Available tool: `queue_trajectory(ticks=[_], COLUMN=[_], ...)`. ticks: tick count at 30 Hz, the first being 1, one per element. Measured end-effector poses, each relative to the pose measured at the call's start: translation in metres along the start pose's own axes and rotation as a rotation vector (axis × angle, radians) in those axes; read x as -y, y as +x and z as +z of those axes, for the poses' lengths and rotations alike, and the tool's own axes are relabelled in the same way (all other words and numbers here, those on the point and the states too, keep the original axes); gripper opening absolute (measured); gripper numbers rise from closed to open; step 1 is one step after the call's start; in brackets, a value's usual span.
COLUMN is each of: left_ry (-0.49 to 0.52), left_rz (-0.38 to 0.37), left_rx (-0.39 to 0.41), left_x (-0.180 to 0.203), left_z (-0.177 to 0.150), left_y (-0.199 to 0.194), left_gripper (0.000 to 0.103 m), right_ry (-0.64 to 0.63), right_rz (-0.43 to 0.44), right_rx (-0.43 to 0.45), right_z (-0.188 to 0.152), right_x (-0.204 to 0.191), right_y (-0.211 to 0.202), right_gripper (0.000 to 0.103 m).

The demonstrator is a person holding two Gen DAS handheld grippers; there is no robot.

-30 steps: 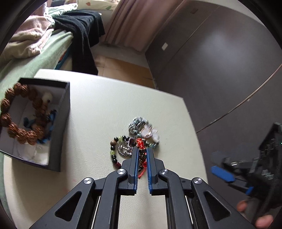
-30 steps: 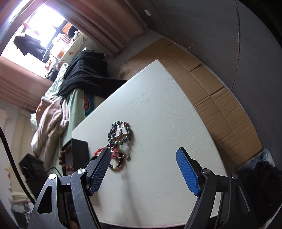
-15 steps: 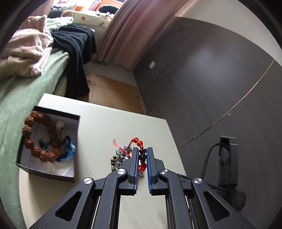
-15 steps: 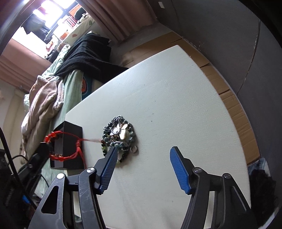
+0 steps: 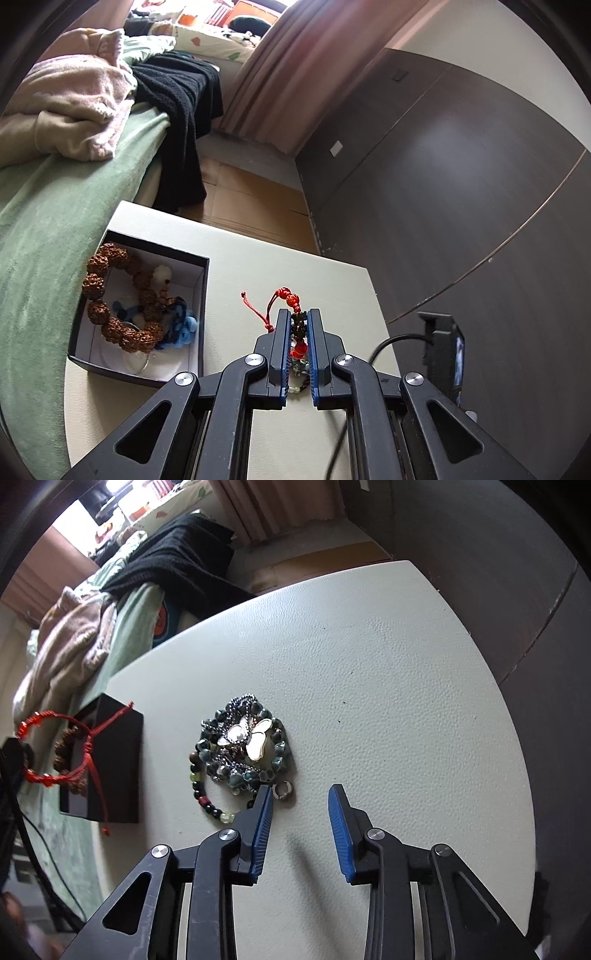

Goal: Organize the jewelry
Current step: 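Carry the red-corded bracelet into the black box and open the left tool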

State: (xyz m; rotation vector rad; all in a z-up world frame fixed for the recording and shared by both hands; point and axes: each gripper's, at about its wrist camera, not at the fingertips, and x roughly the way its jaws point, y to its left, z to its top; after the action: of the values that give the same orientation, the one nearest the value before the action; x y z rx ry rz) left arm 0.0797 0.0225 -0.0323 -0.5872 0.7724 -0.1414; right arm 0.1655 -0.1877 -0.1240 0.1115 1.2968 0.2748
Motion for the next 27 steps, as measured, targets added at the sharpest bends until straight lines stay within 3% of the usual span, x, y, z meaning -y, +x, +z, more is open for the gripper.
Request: queue_trajectory(ticks=[10,12,13,14,18,27], left_ry=[-0.044,-0.044,-0.046,-0.049,-0.059,-0.087], left_rz=[0.016,0.02,0.024,0.029,0.047,0.128], left_rx=[0.016,0.021,0.025,0.03,0.054,0.085], left_x=[-0.012,-0.014,-0.016,-0.018,-0.027,-0.05], left_z=[0.004,0.005,0.006,0.007,0.012,0.019], left_y=[-0.008,-0.01,-0.012,-0.014,-0.022,-0.034], left_gripper=[0.008,0.008,0.008,0.008,0.008,0.008], right_ry=[-0.164,-0.195,-0.222,-0.237,-0.166,-0.071], right_rz=[-0.154,-0.166,-0.167,-0.162,-0.073,0.169], right_rx=[0.02,0.028,0.032,0.03,0.022,0.133], right_z=[-0.001,-0.001,-0.003,-0.003,0.0,-0.003], right_x=[-0.028,-0.035,-0.039,-0.041,-0.026,-0.012], right_y=[0.007,0.008,0.008,0.008,-0.001,-0.054], right_gripper=[0.033,0.025,0.015,0.015,0.014,0.014])
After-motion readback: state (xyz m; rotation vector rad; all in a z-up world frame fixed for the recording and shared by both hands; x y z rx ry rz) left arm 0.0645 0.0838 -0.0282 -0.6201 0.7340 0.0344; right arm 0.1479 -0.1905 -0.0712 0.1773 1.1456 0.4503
